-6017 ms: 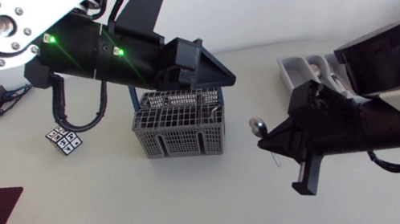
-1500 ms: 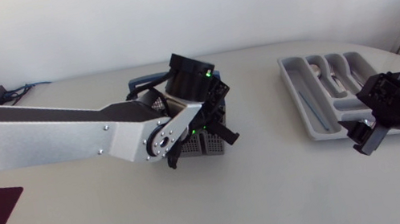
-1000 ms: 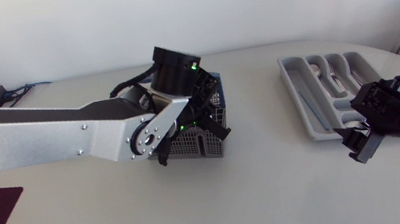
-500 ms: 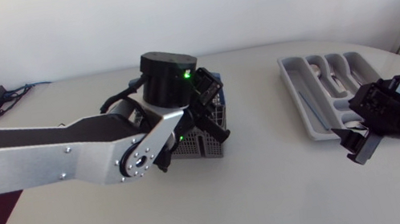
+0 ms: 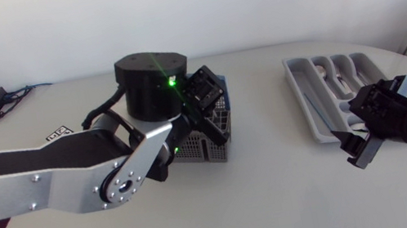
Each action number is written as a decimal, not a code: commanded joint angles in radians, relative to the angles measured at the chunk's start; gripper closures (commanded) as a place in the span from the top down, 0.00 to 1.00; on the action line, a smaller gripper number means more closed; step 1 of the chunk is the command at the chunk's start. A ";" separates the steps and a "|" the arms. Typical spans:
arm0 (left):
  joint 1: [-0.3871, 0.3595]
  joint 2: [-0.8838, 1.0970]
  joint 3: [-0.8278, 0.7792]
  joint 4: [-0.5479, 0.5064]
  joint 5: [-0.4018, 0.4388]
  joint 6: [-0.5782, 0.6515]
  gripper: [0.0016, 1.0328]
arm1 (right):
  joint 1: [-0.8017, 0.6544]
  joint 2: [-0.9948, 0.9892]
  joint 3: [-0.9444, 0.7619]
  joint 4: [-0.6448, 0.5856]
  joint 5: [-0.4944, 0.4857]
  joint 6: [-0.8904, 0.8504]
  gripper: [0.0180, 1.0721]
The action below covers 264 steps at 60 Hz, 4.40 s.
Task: Transfer all utensils from the basket to the drawer tray.
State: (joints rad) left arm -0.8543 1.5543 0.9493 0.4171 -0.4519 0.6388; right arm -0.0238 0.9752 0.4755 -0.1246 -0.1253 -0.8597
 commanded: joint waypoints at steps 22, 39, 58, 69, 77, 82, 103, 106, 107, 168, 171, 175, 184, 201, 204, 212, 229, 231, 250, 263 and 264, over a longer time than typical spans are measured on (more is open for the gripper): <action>-0.012 -0.049 -0.041 0.075 -0.054 0.091 0.04 | 0.047 -0.050 -0.014 -0.049 0.029 0.051 0.86; -0.011 -0.111 -0.012 0.046 -0.068 0.067 0.04 | 0.117 -0.098 0.035 -0.127 0.029 0.129 0.86; -0.038 -0.138 0.094 -0.235 -0.024 -0.169 0.04 | 0.266 -0.132 0.172 -0.262 0.003 0.327 0.86; -0.043 -0.123 0.187 -0.443 0.081 -0.357 0.04 | 0.378 -0.095 0.230 -0.302 -0.027 0.455 0.85; -0.048 -0.109 0.240 -0.549 0.162 -0.459 0.04 | 0.409 -0.030 0.275 -0.313 -0.102 0.534 0.83; -0.054 -0.097 0.264 -0.595 0.197 -0.502 0.04 | 0.443 0.010 0.298 -0.310 -0.122 0.573 0.80; -0.052 -0.074 0.296 -0.660 0.282 -0.579 0.04 | 0.538 0.125 0.370 -0.287 -0.137 0.651 0.66; -0.052 -0.072 0.296 -0.661 0.285 -0.582 0.04 | 0.542 0.137 0.373 -0.279 -0.137 0.651 0.63; -0.052 -0.072 0.298 -0.663 0.286 -0.584 0.04 | 0.542 0.141 0.374 -0.277 -0.137 0.651 0.62; -0.031 -0.071 0.302 -0.687 0.348 -0.607 0.10 | 0.553 0.215 0.390 -0.279 -0.177 0.607 0.09; -0.028 -0.072 0.310 -0.693 0.355 -0.610 0.17 | 0.553 0.215 0.388 -0.285 -0.180 0.600 0.09; -0.025 -0.071 0.318 -0.696 0.357 -0.610 0.24 | 0.548 0.214 0.384 -0.287 -0.189 0.594 0.09; -0.014 -0.071 0.345 -0.701 0.357 -0.622 0.51 | 0.539 0.207 0.371 -0.302 -0.204 0.577 0.09; 0.018 -0.079 0.385 -0.701 0.355 -0.628 0.66 | 0.490 0.197 0.336 -0.343 -0.234 0.501 0.09; 0.031 -0.086 0.384 -0.701 0.355 -0.623 0.68 | 0.455 0.195 0.328 -0.357 -0.254 0.470 0.09; 0.084 -0.097 0.368 -0.699 0.355 -0.605 0.71 | 0.351 0.189 0.313 -0.411 -0.292 0.352 0.09; 0.205 -0.117 0.332 -0.698 0.355 -0.577 0.71 | 0.036 0.253 0.324 -0.527 -0.341 -0.010 0.09; 0.213 -0.119 0.327 -0.698 0.355 -0.577 0.71 | -0.002 0.267 0.330 -0.537 -0.347 -0.055 0.09; 0.285 -0.142 0.255 -0.689 0.355 -0.564 0.71 | -0.323 0.491 0.442 -0.558 -0.343 -0.414 0.09; 0.308 -0.161 0.206 -0.676 0.355 -0.562 0.71 | -0.473 0.666 0.561 -0.544 -0.306 -0.608 0.09; 0.310 -0.161 0.203 -0.675 0.355 -0.562 0.71 | -0.481 0.675 0.569 -0.543 -0.300 -0.621 0.09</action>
State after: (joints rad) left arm -0.5568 1.4212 1.1881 -0.2707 -0.1047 0.0639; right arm -0.4660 1.5864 0.9985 -0.6701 -0.4397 -1.3746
